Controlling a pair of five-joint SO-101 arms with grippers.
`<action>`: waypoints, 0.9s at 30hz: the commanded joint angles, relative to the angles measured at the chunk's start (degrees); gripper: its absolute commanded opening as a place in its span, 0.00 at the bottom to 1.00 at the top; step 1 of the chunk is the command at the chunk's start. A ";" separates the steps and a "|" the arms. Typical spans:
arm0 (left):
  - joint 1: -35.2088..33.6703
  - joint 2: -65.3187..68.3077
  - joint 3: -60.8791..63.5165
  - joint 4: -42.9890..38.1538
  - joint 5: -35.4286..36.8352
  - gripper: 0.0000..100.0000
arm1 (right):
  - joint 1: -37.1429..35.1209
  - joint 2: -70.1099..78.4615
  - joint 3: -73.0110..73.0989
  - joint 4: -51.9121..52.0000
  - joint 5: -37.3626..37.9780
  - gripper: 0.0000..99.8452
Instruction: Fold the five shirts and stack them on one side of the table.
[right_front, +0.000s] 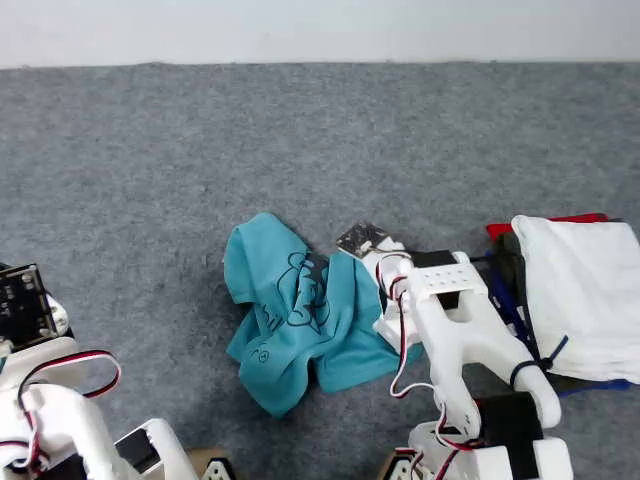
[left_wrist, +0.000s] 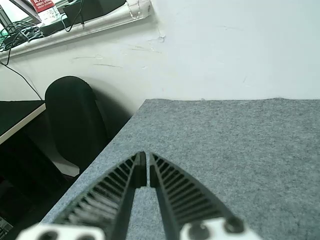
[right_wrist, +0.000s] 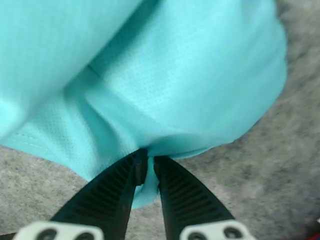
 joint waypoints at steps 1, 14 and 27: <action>0.26 0.18 -0.04 -0.18 0.35 0.02 | -0.31 -6.99 -9.41 4.79 0.88 0.01; 32.79 5.71 7.78 -0.26 0.35 0.02 | 2.95 -32.92 -34.20 17.54 -0.18 0.01; 60.84 35.78 7.60 -0.35 0.26 0.02 | 19.03 -40.66 -34.02 0.75 -9.85 0.01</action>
